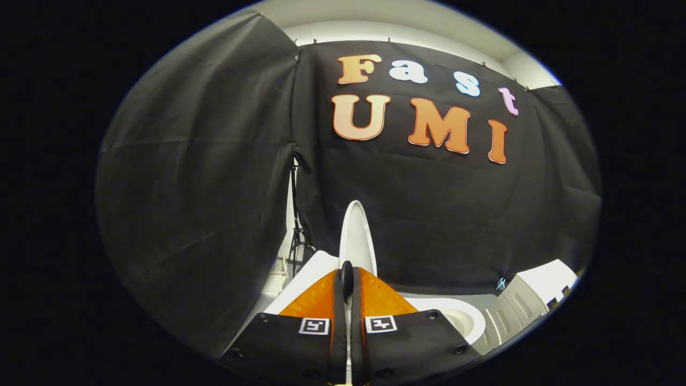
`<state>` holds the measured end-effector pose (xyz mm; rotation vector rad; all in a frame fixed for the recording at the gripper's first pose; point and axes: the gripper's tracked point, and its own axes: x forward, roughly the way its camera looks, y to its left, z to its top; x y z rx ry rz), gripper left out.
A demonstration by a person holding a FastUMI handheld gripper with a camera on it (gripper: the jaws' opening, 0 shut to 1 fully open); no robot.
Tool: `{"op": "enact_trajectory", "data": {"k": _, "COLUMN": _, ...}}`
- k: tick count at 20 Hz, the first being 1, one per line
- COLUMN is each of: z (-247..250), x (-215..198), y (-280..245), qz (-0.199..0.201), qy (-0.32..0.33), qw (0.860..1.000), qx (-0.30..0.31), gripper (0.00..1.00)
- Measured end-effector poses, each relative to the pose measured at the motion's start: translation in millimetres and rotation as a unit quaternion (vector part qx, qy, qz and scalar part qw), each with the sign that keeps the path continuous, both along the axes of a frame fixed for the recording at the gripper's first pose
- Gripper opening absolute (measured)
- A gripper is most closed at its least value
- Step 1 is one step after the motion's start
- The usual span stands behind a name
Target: Open the toilet lid.
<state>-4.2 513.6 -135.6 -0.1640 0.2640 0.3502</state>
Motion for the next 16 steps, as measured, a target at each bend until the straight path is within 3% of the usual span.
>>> {"op": "enact_trajectory", "data": {"k": 2, "z": 3.8, "x": -4.1, "y": -8.7, "qz": -0.008, "qy": 0.001, "qw": 1.0, "qx": -0.001, "gripper": 0.27}}
{"op": "enact_trajectory", "data": {"k": 9, "z": 67.5, "x": -8.6, "y": -49.5, "qz": -0.034, "qy": -0.027, "qw": 0.998, "qx": 0.054, "gripper": 0.99}}
{"op": "enact_trajectory", "data": {"k": 16, "z": 125.1, "x": 4.2, "y": -123.5, "qz": -0.077, "qy": -0.052, "qw": 0.992, "qx": 0.081, "gripper": 0.98}}
